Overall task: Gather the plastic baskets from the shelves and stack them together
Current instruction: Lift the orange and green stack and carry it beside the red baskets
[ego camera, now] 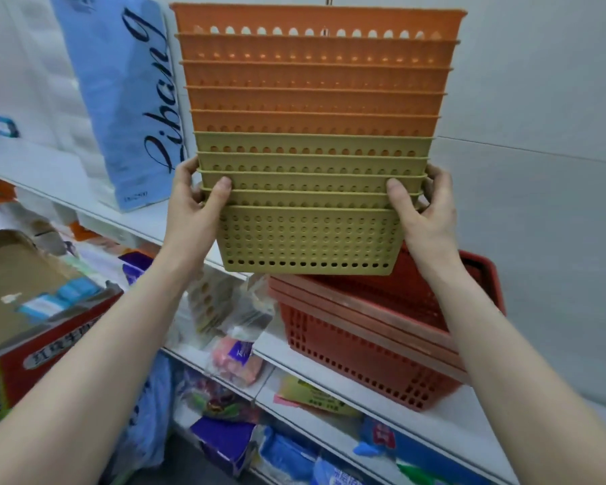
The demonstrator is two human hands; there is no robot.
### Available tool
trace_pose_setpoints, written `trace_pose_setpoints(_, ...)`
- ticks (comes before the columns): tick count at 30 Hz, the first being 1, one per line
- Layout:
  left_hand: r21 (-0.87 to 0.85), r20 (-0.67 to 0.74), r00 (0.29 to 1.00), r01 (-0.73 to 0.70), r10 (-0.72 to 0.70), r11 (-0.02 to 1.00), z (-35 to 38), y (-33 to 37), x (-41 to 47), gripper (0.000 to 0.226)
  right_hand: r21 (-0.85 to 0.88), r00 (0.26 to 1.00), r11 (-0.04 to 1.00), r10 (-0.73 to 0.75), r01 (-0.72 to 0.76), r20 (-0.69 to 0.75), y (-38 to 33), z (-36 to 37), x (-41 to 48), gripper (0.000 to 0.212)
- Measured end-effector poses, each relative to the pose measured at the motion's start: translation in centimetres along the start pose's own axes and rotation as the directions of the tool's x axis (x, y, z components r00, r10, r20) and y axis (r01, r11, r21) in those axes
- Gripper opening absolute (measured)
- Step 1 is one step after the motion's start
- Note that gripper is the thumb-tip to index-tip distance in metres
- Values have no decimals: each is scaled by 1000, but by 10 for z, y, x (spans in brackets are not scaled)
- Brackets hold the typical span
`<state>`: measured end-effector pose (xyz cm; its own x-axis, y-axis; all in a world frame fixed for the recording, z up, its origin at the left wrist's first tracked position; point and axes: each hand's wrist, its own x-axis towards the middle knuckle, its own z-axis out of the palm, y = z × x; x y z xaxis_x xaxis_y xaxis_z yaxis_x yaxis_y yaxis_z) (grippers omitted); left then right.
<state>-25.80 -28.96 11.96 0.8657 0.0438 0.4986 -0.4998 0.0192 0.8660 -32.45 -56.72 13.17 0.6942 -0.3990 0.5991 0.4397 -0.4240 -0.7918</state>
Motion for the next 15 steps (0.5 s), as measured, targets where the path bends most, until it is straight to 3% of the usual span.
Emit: trace_pose_setpoints(15,-71,106,993,-42,49,997,-79,-129,186,35,-24,996,999,31,-29,83,46,173,84,63)
